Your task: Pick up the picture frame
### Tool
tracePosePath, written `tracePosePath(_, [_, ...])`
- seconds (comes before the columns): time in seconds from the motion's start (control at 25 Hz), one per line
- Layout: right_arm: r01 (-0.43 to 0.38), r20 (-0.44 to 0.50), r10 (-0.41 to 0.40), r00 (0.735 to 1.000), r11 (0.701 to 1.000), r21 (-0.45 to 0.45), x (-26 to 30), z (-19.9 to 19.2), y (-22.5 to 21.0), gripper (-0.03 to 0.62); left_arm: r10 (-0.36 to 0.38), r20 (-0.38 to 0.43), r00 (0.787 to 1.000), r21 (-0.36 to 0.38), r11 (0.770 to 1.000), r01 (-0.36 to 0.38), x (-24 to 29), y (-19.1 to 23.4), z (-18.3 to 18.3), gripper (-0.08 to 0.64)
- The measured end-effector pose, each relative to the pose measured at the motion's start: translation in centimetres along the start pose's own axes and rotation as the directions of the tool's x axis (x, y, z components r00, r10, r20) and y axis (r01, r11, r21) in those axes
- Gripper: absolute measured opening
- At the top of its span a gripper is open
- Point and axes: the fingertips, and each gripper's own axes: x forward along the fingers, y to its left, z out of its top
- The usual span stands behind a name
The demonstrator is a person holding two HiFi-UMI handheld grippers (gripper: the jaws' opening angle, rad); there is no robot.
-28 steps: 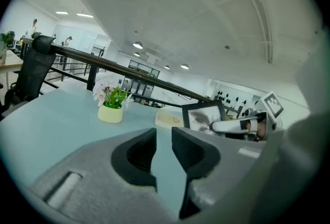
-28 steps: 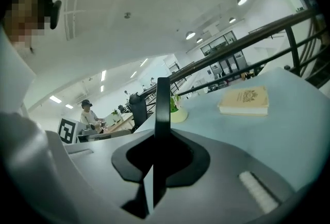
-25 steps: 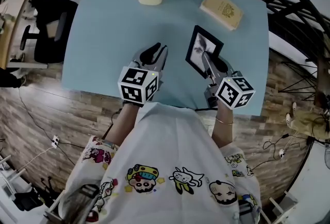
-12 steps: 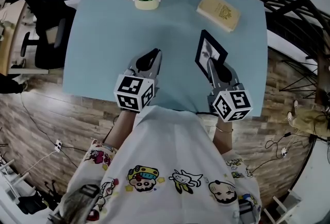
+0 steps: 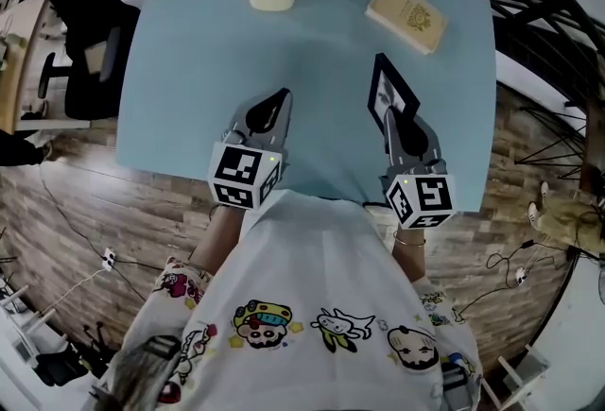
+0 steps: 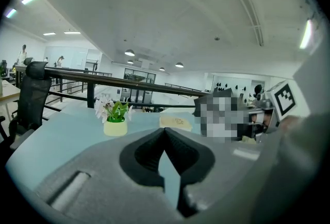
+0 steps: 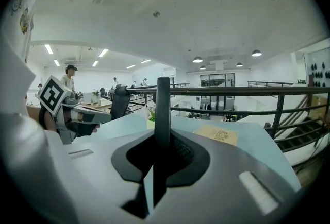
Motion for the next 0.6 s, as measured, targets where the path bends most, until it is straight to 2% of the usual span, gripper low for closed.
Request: tracePosePath(0.6, [-0.006, -0.018, 0.007, 1.000, 1.000, 0.025, 0.22, -0.50, 0.18, 0.038, 0.005, -0.009, 1.000, 0.032, 0.999, -0.005, -0.16, -0.24, -0.16, -0.002])
